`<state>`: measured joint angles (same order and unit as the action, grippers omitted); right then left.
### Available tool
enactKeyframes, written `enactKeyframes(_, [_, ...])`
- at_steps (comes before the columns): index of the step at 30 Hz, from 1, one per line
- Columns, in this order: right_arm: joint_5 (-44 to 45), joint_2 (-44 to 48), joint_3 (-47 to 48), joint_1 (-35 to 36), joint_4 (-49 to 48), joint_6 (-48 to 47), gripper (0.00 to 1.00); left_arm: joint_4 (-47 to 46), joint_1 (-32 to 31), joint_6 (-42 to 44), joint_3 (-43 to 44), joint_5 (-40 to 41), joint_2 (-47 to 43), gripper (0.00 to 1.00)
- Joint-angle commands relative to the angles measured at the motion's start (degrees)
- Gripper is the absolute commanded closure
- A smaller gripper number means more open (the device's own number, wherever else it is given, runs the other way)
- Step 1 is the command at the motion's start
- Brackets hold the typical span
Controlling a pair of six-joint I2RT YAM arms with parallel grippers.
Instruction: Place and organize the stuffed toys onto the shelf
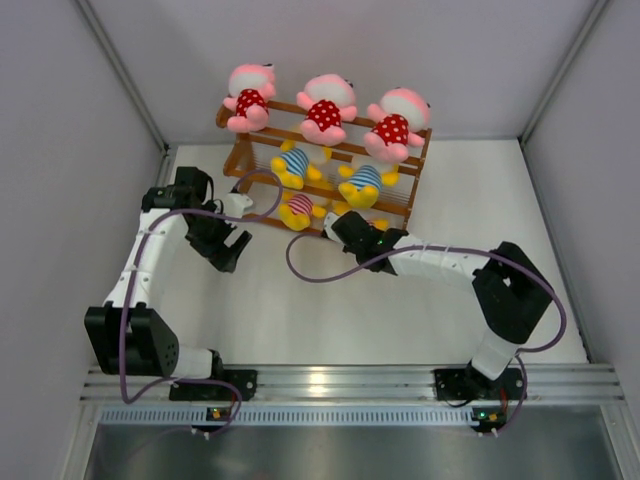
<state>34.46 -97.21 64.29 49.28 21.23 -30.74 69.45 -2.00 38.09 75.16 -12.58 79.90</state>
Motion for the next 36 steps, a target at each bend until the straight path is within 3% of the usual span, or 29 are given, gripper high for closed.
enactKeyframes(1, [2.9,-0.52,3.65,-1.11,-3.65,4.8,1.0,-1.07,0.51,1.03,1.4,-1.04,0.17,0.02])
enactKeyframes(10, [7.38,0.88,3.48,-1.03,-1.46,20.61,1.0,-1.07,0.77,0.85,1.84,-1.74,1.05,0.02])
enactKeyframes(18, [7.55,-2.54,4.61,-1.11,-4.36,20.46,1.0,-0.98,0.77,1.02,2.19,-1.92,1.31,0.02])
enactKeyframes(23, [10.27,-6.06,8.92,-1.29,-0.24,21.33,1.0,-0.98,1.21,1.73,1.84,-1.83,1.05,0.02])
enactKeyframes(26, [10.11,-4.58,7.87,-0.76,-0.22,22.13,0.86,-1.07,1.47,1.73,2.01,-2.18,1.49,0.02])
enactKeyframes(30, [9.31,-1.85,5.93,0.55,-1.02,21.34,0.61,-0.98,1.56,1.38,2.28,-2.54,1.23,0.02])
enactKeyframes(35, [10.54,1.75,6.2,3.1,-0.32,21.07,0.45,-0.98,1.65,1.46,1.75,-2.54,0.7,0.02])
enactKeyframes(36, [10.8,2.37,6.28,3.45,-0.14,21.42,0.35,-0.9,1.56,1.47,1.58,-2.8,0.7,0.02])
